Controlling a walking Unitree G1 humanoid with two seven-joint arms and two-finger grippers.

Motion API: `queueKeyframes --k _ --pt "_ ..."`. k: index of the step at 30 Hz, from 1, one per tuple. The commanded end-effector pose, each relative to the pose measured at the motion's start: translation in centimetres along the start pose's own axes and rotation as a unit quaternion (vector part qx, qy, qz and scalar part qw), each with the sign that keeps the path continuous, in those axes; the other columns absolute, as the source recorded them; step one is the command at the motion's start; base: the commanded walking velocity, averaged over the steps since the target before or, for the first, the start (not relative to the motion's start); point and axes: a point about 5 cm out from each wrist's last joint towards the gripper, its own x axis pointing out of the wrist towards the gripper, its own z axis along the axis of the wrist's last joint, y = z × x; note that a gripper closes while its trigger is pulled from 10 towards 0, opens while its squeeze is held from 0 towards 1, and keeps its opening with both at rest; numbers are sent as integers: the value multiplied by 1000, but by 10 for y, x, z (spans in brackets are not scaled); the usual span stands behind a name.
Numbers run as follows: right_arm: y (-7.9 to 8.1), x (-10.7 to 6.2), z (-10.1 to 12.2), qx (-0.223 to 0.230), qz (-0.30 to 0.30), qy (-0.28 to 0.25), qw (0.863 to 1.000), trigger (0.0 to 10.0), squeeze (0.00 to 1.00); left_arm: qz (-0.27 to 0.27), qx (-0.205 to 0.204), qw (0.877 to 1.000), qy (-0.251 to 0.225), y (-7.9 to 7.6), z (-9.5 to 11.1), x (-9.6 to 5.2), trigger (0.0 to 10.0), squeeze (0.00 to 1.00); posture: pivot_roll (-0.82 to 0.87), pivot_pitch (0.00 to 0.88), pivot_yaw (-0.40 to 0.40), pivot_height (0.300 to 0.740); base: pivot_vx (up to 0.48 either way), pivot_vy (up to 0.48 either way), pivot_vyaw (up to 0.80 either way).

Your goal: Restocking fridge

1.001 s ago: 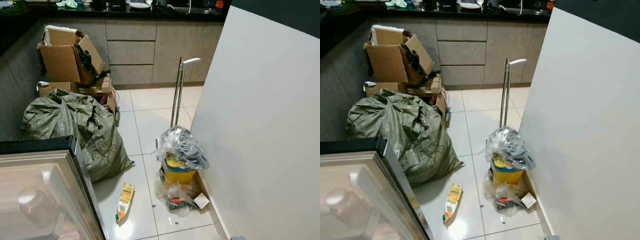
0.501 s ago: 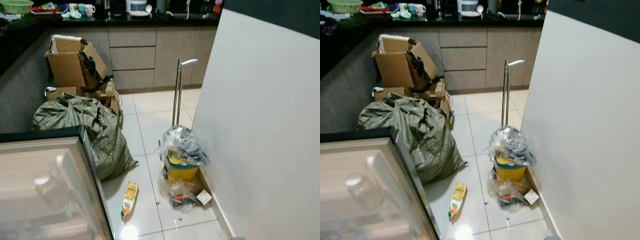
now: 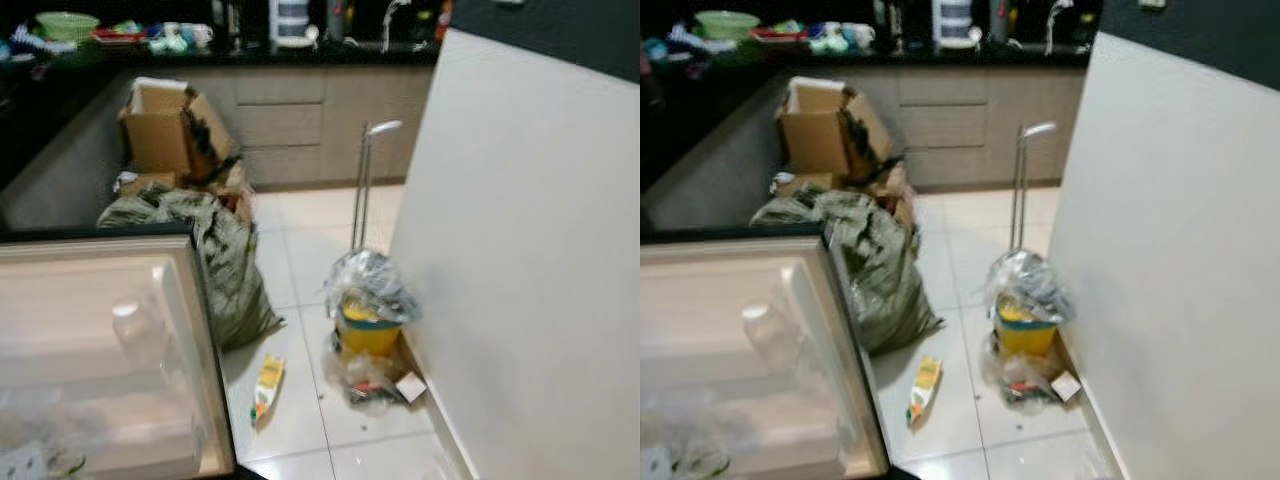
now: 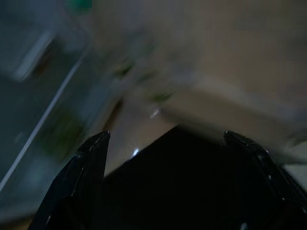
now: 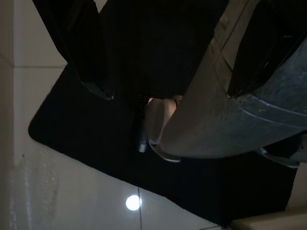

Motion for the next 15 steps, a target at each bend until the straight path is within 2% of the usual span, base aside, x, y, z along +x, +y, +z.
queueKeyframes --k 1,2,3,5,7,11,13,15 --pt "0 0 0 0 0 0 1000 10000 0 -13 16 1000 -13 -3 6 2 10000 0 -50 39 -19 740 0 -461 0" --pt "0 0 0 0 0 0 1000 10000 0 -13 16 1000 -13 -3 6 2 10000 0 -50 39 -19 740 0 -461 0" --pt "0 0 0 0 1 0 1000 10000 0 -19 16 999 -33 -8 14 4 10000 0 -50 40 -18 740 0 -461 0" --pt "0 0 0 0 1 0 1000 10000 0 -15 10 997 -79 -10 32 7 10000 0 -50 39 -17 740 0 0 0" --pt "0 0 0 -1 2 0 1000 10000 0 1 10 995 -99 -6 43 10 10000 0 -50 39 -17 740 0 0 0" --pt "0 0 1 -1 2 -1 1000 10000 0 21 9 994 -107 1 50 12 10000 0 -50 39 -17 740 0 0 0" --pt "1 1 1 -1 4 -2 1000 10000 0 63 6 993 -96 16 48 11 10000 0 -49 40 -11 740 0 0 0" --pt "1 1 1 -1 5 -2 1000 10000 0 79 3 993 -87 22 45 11 10000 0 -49 39 -10 740 0 0 0"
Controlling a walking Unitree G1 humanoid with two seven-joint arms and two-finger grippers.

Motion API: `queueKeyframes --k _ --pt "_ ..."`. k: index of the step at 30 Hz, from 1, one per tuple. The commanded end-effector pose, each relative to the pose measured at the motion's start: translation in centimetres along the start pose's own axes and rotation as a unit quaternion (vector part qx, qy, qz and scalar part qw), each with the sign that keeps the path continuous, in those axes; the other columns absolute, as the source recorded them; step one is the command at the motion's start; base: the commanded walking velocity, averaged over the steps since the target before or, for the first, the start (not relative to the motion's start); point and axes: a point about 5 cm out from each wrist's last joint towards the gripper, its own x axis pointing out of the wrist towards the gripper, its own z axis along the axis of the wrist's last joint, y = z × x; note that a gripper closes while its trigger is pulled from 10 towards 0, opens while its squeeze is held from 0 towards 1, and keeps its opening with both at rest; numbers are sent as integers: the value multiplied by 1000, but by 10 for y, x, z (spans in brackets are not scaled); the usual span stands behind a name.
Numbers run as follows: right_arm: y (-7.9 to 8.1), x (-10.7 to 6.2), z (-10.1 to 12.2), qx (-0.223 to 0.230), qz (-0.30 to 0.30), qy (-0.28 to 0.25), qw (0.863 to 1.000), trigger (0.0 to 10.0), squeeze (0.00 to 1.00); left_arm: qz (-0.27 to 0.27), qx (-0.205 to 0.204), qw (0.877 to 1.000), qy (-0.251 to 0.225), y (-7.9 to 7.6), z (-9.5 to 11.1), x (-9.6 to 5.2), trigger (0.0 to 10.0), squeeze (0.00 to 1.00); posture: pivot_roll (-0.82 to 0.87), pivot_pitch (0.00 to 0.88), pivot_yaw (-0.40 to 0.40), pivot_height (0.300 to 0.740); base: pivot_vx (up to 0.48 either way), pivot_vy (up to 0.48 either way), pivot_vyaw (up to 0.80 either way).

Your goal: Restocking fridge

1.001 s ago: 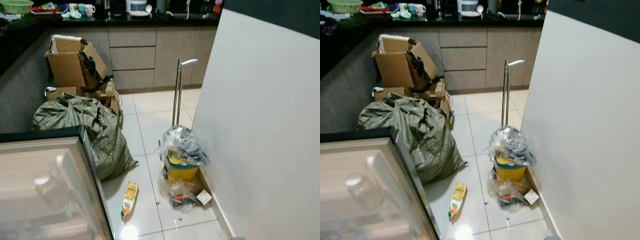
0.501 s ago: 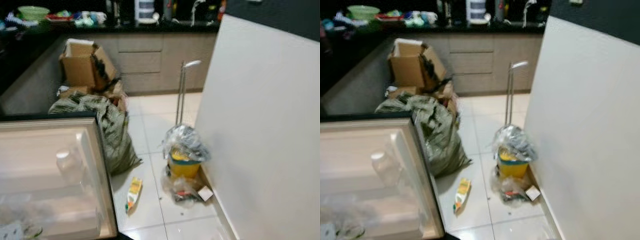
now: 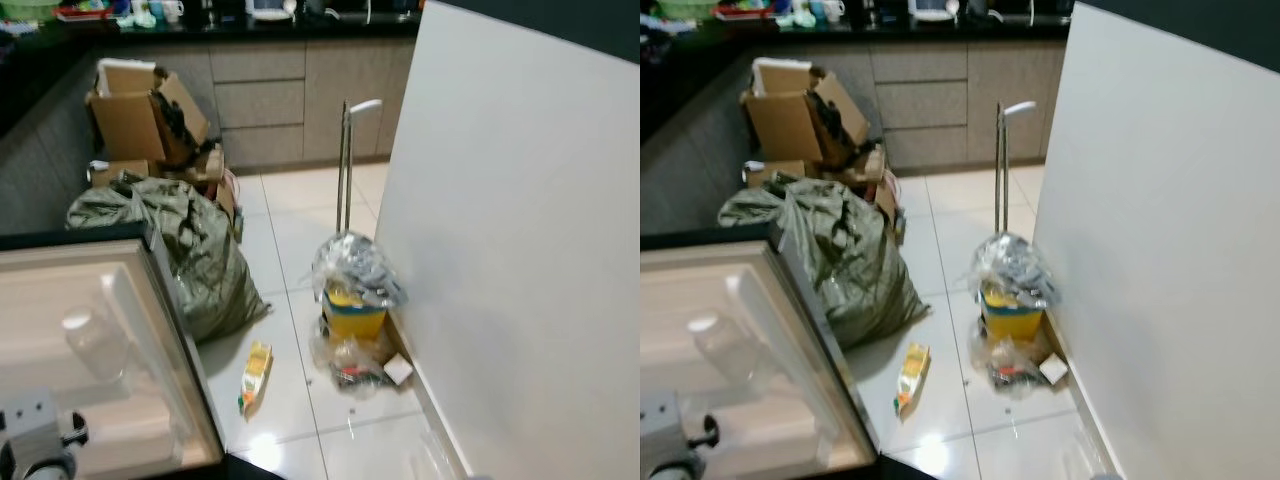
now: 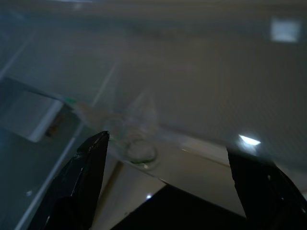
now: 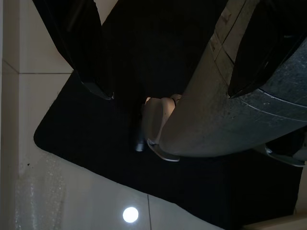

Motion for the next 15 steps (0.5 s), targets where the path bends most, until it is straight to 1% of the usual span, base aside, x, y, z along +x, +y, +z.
queueKeyframes --k 1,3,4,5,8,9,10,11,13,15 --pt "2 0 -3 2 5 3 1000 10000 0 45 -5 999 19 21 -6 -1 10000 0 -49 39 -10 740 0 0 0" --pt "3 0 -3 2 6 3 1000 10000 0 51 -12 998 22 24 -7 -2 10000 0 -49 39 -10 740 0 0 0" --pt "3 1 -3 0 9 3 1000 10000 0 65 -32 997 5 29 -2 -1 10000 0 -49 40 -11 740 0 0 0" --pt "4 1 -3 -1 11 3 1000 10000 0 70 -41 997 -7 31 3 0 10000 0 -48 39 -14 740 0 0 0" --pt "4 1 -3 -3 14 2 1000 10000 0 80 -53 994 -46 37 19 5 10000 0 -48 39 -14 740 0 0 0" --pt "4 1 -3 -3 14 2 1000 10000 0 80 -53 994 -46 37 19 5 10000 0 -48 39 -14 740 0 0 0" --pt "5 1 -1 -6 20 1 1000 10000 0 94 -61 990 -88 42 37 10 10000 0 -47 39 -15 740 0 0 0" --pt "5 1 -1 -6 20 1 1000 10000 0 94 -61 990 -88 42 37 10 10000 0 -47 39 -15 740 0 0 0" --pt "6 2 2 -11 26 -2 1000 10000 0 110 -70 984 -117 51 54 14 10000 0 -47 38 -13 740 0 0 0" --pt "7 3 9 -11 34 -16 999 10000 0 122 -73 979 -147 59 72 17 10000 0 -48 39 -12 740 0 0 0"
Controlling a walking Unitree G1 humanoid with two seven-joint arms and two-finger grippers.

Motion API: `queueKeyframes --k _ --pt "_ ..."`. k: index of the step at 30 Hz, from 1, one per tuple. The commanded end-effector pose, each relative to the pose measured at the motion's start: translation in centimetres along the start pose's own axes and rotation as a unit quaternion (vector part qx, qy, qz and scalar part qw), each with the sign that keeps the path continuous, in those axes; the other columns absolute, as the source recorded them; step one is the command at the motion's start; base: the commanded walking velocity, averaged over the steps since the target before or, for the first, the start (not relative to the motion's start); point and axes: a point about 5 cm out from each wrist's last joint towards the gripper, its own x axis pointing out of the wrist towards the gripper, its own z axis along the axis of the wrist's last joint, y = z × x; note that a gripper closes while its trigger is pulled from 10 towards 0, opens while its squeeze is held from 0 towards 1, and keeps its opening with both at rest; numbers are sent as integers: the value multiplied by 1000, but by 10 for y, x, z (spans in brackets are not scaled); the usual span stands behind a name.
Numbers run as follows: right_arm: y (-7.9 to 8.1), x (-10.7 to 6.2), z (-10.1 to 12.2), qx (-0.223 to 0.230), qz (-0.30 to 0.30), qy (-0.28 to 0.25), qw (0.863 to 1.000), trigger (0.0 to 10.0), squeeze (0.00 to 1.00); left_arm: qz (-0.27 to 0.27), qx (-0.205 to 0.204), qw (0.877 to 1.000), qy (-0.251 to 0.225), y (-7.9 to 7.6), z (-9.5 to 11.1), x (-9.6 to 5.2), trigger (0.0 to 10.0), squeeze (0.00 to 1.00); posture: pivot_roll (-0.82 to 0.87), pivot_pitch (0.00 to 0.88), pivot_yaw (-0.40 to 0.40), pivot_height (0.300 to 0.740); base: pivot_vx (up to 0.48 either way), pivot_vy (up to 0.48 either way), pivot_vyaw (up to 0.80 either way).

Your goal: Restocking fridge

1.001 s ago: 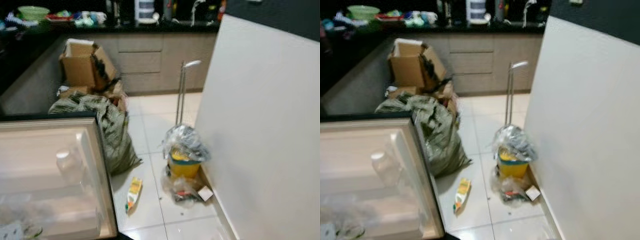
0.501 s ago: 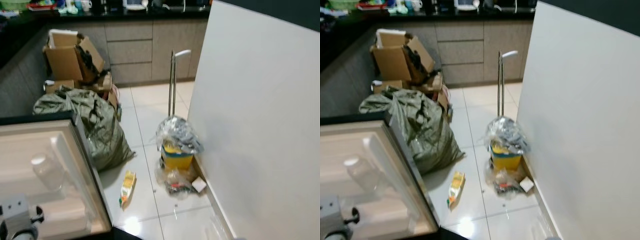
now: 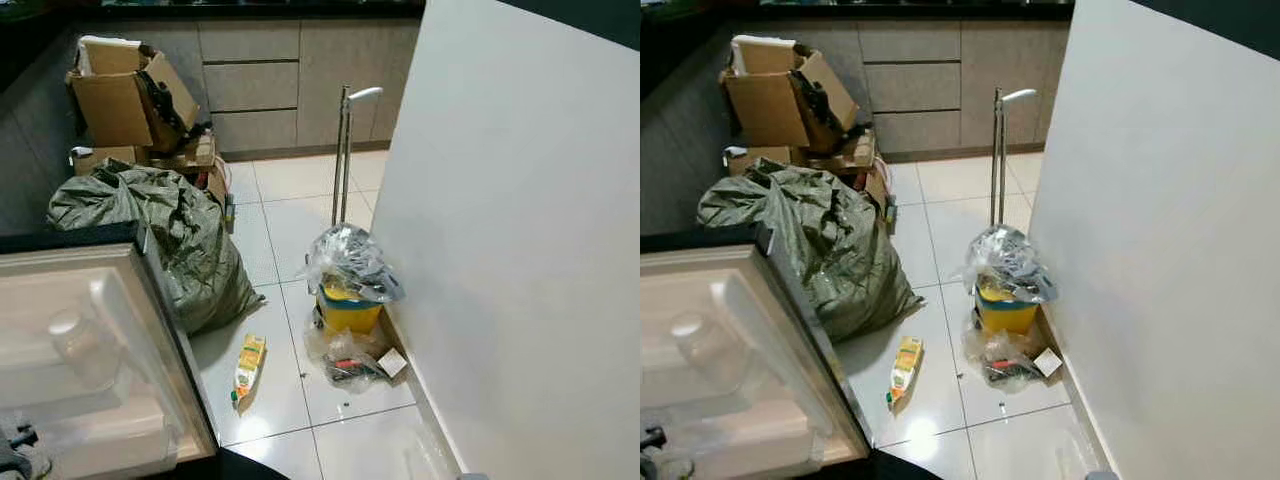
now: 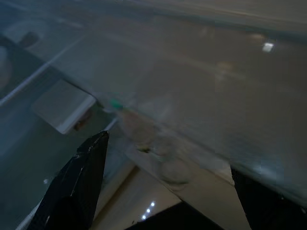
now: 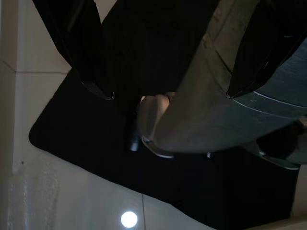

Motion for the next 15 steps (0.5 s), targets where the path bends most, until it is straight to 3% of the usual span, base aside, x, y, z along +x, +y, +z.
queueKeyframes --k 1,8,11,15 --pt "0 0 5 -4 8 -14 1000 10000 0 27 -30 992 -116 10 58 19 10000 0 -48 39 -12 740 0 0 0" --pt "1 3 18 -9 18 -33 999 10000 0 36 -37 990 -135 16 69 23 10000 0 -46 44 -8 740 0 0 0" --pt "3 4 21 -14 25 -36 999 10000 0 42 -33 992 -119 20 60 20 10000 0 -41 47 -7 740 0 0 0" --pt "3 4 21 -16 27 -35 999 10000 0 56 -27 996 -65 28 33 13 10000 0 -41 47 -7 740 0 0 0"
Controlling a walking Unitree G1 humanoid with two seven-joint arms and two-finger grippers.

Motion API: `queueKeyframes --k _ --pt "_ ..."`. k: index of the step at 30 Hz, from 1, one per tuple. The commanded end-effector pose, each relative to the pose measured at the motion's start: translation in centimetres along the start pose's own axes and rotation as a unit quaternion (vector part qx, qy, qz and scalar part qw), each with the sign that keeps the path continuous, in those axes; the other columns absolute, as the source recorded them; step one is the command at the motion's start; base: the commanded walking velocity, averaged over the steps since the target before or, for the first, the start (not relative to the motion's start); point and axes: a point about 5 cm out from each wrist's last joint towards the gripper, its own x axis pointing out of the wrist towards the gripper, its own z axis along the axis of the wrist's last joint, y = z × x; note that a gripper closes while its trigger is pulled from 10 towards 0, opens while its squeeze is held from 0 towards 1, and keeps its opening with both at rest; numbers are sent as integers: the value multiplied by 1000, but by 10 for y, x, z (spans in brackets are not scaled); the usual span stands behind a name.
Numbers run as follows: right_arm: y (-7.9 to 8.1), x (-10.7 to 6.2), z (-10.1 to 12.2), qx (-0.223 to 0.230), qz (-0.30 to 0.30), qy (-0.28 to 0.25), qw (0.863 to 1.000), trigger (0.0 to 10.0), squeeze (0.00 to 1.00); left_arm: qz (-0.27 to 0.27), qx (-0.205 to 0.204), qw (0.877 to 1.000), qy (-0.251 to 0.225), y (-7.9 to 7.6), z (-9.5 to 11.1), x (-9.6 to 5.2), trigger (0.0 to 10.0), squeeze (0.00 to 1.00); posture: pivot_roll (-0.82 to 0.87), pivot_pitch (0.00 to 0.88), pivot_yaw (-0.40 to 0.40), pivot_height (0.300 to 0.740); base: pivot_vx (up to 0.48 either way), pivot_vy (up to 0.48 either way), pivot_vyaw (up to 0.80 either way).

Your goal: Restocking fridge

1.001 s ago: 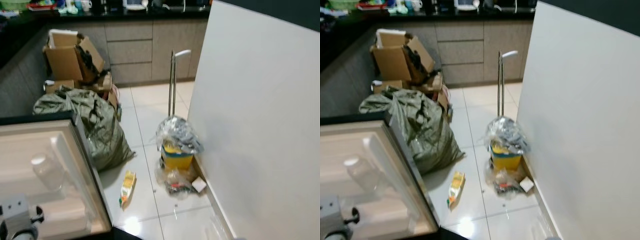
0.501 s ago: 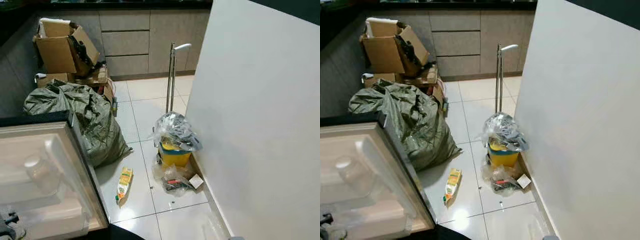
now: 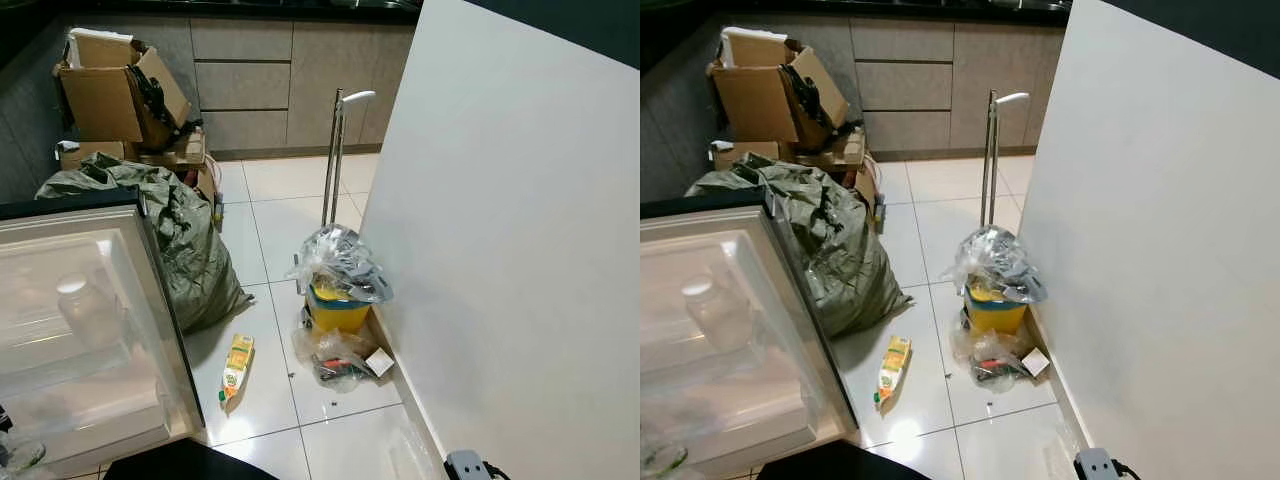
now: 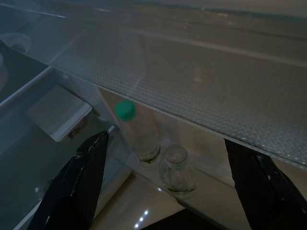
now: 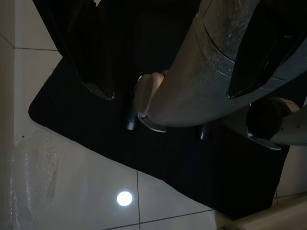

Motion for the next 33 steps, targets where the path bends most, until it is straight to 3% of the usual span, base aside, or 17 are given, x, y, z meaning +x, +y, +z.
queueKeyframes --k 1,12,17,18,20,23,25,26,28,30,31,32,33 --pt "-1 -2 -3 0 0 1 1000 10000 0 40 -7 998 -39 21 16 5 10000 0 -43 48 -5 740 0 0 0" --pt "-1 -2 -4 1 -1 2 1000 10000 0 110 26 990 81 58 -21 -8 10000 0 -37 47 0 740 0 0 0" --pt "0 -1 0 -1 2 -5 1000 10000 0 131 28 988 81 65 -18 -7 10000 0 -38 46 2 740 0 0 0" --pt "-1 -1 2 -1 1 -9 1000 10000 0 137 19 988 73 67 -14 -5 10000 0 -38 46 2 740 0 0 0" --pt "-8 -3 17 -2 -5 -42 999 10000 0 151 -26 988 1 72 19 9 10000 0 -41 44 -1 740 0 0 0" --pt "-12 -4 29 -8 -4 -67 998 10000 0 149 -47 987 -42 72 41 17 10000 0 -39 46 -2 740 0 0 0" --pt "-17 -8 50 -17 11 -113 993 10000 0 138 -63 984 -97 70 71 26 10000 0 -39 46 -1 740 0 0 0" --pt "-17 -8 50 -17 11 -113 993 10000 0 138 -63 984 -97 70 71 26 10000 0 -39 46 -1 740 0 0 0" --pt "-21 -13 71 -34 32 -156 987 10000 0 126 -67 978 -150 68 102 32 10000 0 -39 46 -1 740 0 0 0" --pt "-21 -13 71 -34 32 -156 987 10000 0 126 -67 978 -150 68 102 32 10000 0 -39 46 -1 740 0 0 0" --pt "-22 -16 83 -46 47 -179 982 10000 0 120 -73 975 -174 66 116 34 10000 0 -39 48 3 740 0 0 0" --pt "-22 -16 83 -46 47 -179 982 10000 0 120 -73 975 -174 66 116 34 10000 0 -39 48 3 740 0 0 0" --pt "-18 -20 104 -74 97 -209 970 10000 0 107 -82 968 -211 63 136 36 10000 0 -40 50 5 740 0 0 0"
